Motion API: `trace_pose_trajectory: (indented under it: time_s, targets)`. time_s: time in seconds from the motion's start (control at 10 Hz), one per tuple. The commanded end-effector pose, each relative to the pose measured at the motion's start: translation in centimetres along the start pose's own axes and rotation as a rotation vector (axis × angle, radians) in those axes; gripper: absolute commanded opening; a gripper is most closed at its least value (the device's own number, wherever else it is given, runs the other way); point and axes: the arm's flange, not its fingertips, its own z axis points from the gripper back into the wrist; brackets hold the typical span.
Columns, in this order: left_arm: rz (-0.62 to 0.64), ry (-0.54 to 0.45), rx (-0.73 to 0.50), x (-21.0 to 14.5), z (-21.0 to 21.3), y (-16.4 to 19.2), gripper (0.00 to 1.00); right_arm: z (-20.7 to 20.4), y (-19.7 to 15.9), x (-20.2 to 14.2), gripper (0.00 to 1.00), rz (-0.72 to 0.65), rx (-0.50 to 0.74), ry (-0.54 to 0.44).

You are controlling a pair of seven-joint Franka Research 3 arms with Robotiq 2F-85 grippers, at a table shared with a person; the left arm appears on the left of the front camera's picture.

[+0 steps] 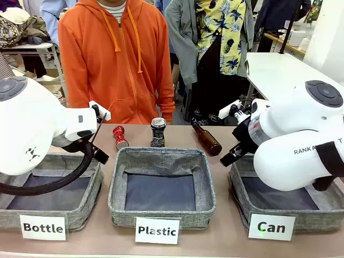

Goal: Sort the can waste into the basket.
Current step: Pick up the can waste from the table and place it in the right Fabric basket.

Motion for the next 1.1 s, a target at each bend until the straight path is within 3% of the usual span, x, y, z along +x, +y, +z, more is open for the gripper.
trace_pose_trajectory:
  time_s: [0.0,1.0]
  targets:
    - [0.000,0.000,0.000,0.01,0.01,0.00,1.00,0.00,0.00,0.00,1.00,0.000,0.000,0.000]
    - [0.000,0.000,0.000,0.01,0.01,0.00,1.00,0.00,0.00,0.00,1.00,0.000,0.000,0.000]
